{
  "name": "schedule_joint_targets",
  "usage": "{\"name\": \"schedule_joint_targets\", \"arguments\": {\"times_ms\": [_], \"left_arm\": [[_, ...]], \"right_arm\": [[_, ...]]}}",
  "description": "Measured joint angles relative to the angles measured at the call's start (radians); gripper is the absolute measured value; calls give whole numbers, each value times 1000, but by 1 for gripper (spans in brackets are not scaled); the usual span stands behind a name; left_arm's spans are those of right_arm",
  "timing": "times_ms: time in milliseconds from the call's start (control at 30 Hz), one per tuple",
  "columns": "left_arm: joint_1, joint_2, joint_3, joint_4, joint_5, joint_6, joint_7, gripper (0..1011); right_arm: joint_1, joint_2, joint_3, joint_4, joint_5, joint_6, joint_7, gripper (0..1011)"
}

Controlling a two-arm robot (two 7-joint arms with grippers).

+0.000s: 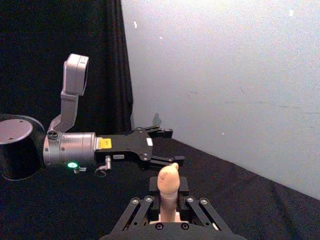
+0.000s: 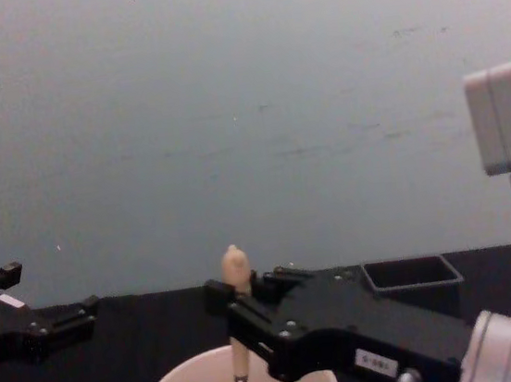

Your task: Pick up the stirring spoon with one hand, stir inside the cup, then place it back in its original position.

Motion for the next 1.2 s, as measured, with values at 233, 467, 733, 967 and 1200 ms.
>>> {"name": "schedule_joint_targets", "arguments": {"times_ms": [233, 467, 733, 967, 1200], "left_arm": [[0, 0, 0, 0, 0, 0, 0, 1001], [0, 0, 0, 0, 0, 0, 0, 1001], [0, 0, 0, 0, 0, 0, 0, 1001], [0, 0, 0, 0, 0, 0, 0, 1001], [0, 0, 0, 0, 0, 0, 0, 1001]], "right_arm": [[25, -30, -16, 35, -11, -8, -7, 213], [60, -67, -19, 89, -34, -28, -31, 213], [93, -95, 0, 141, -57, -48, -61, 214], [102, -94, 22, 164, -72, -54, -75, 213], [96, -74, 47, 148, -62, -43, -66, 214]]}}
